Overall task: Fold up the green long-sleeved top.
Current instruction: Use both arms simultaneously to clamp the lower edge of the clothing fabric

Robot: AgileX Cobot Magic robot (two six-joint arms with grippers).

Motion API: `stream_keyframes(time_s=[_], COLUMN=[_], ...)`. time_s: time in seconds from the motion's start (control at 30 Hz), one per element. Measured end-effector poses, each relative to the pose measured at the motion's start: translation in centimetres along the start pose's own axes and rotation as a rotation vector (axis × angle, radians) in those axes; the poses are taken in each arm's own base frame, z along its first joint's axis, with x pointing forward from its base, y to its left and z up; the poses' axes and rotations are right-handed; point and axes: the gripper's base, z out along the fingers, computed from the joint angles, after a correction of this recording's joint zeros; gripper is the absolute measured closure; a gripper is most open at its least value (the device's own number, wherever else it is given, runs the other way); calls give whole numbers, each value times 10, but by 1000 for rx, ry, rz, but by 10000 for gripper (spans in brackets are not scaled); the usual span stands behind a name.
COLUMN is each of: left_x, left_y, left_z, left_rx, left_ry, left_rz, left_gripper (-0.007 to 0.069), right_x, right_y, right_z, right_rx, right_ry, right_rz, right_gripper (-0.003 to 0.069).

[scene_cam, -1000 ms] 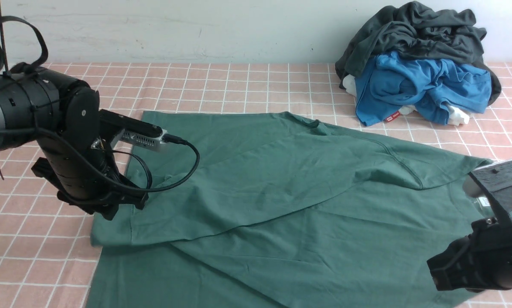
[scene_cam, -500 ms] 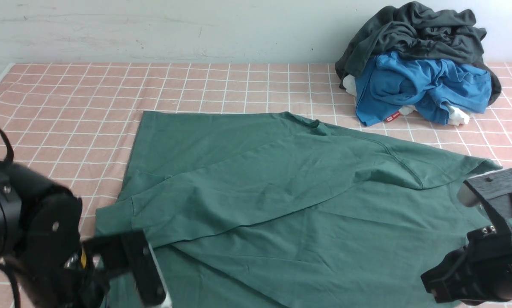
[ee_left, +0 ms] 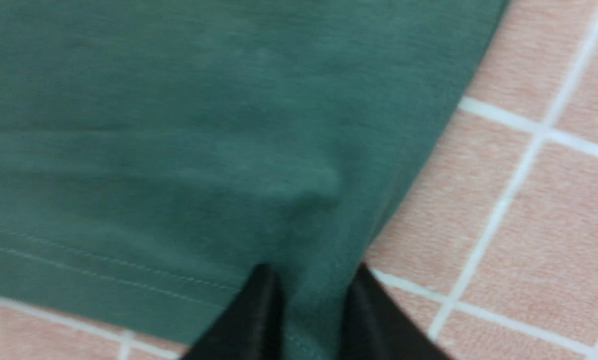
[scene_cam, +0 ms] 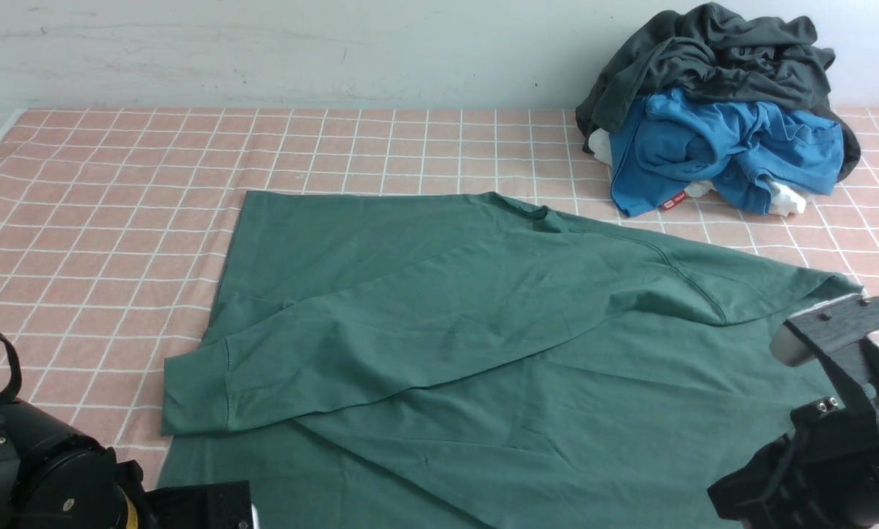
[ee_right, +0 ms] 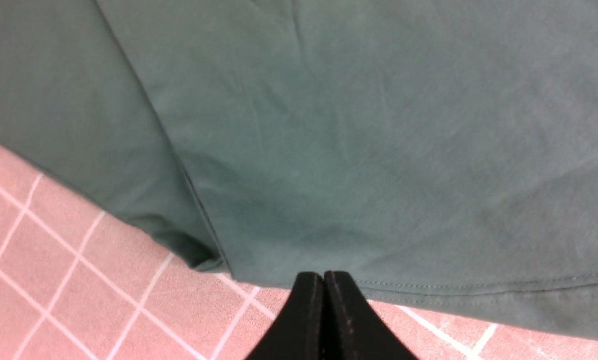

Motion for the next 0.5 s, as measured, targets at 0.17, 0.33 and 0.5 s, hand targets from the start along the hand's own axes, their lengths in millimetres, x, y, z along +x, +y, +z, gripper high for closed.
stream_keyframes(time_s=[0.17,0.33,0.5], left_x=[1,4,6], left_y=[-1,-1,0], left_z=[-26,-60,-75], left_rx=[-53,-126,-172], left_ry=[-55,-134,-181], left_rz=[-70,-257,-385], left_gripper=[614,618,618], right_x=[2,7,11], right_y=[12,18,-1], right_z=[-27,-47,-33], right_rx=[14,76,185], right_ry=[-126,-199,-15], right_rz=[-162,-333,-484], right_gripper=[672,662,521])
